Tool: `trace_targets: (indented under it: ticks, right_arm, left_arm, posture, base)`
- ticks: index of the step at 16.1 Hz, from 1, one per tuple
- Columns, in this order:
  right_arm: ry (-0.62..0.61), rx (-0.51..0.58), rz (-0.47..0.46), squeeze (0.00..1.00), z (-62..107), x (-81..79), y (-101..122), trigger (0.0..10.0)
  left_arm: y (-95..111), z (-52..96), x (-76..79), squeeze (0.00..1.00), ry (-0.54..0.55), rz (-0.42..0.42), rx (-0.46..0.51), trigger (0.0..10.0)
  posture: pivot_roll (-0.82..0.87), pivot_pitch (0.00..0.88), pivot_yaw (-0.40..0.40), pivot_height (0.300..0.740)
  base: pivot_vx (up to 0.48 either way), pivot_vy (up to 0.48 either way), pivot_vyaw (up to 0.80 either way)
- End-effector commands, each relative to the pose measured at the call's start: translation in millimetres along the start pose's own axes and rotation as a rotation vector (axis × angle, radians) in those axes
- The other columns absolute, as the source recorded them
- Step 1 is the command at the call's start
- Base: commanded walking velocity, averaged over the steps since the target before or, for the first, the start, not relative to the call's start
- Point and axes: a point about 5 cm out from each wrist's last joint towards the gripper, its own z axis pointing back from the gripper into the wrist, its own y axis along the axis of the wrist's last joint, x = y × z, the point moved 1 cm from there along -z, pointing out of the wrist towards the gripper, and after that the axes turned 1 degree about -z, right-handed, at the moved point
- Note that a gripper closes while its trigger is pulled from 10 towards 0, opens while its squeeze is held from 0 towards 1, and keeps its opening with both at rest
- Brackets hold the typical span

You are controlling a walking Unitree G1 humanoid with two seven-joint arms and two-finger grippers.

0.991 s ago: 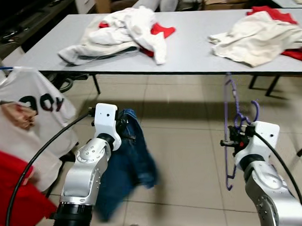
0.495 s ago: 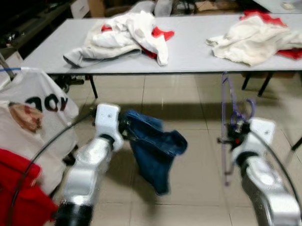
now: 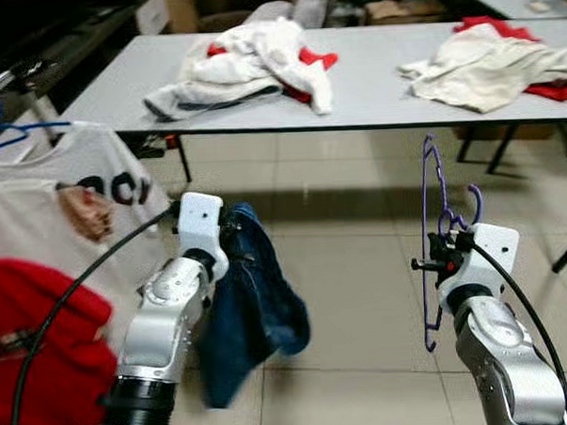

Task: Hang hanger

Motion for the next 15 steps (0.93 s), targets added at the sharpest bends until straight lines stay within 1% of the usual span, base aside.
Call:
trace_targets:
  ticks: [1,2,7,11,15]
  right_arm:
    - [0.017,0.037,0.003,0.0,-0.5,0.8,10.4,10.0]
    - [0.044,0.044,0.014,0.0,0.2,0.3,12.7,10.0]
    - [0.163,0.061,0.063,0.0,5.4,-3.0,19.7,10.0]
    - [0.18,0.052,0.067,0.0,8.1,-2.1,18.5,10.0]
    - [0.219,0.052,0.072,0.0,9.6,-6.8,18.7,10.0]
  left_arm:
    - [9.2,-2.4,-0.7,0.0,-0.005,-0.007,0.04,10.0]
    - [11.2,-2.5,-1.3,0.0,-0.004,0.005,0.048,10.0]
    - [15.6,-4.0,-7.7,0.0,-0.003,-0.003,0.06,10.0]
    - [17.7,-5.0,-13.6,0.0,0.005,-0.015,0.067,10.0]
    - [18.2,-5.3,-16.1,0.0,0.006,-0.02,0.069,10.0]
  posture:
    - [-0.09,0.0,0.055,0.74]
    - [-0.09,0.0,0.054,0.74]
    - [-0.09,0.0,0.049,0.74]
    - [-0.09,0.0,0.04,0.74]
    - [-0.09,0.0,0.038,0.74]
  base:
    - [0.251,0.0,0.0]
    - [0.304,0.0,0.0]
    - [0.357,0.0,0.0]
    - [0.405,0.0,0.0]
    - [0.407,0.0,0.0]
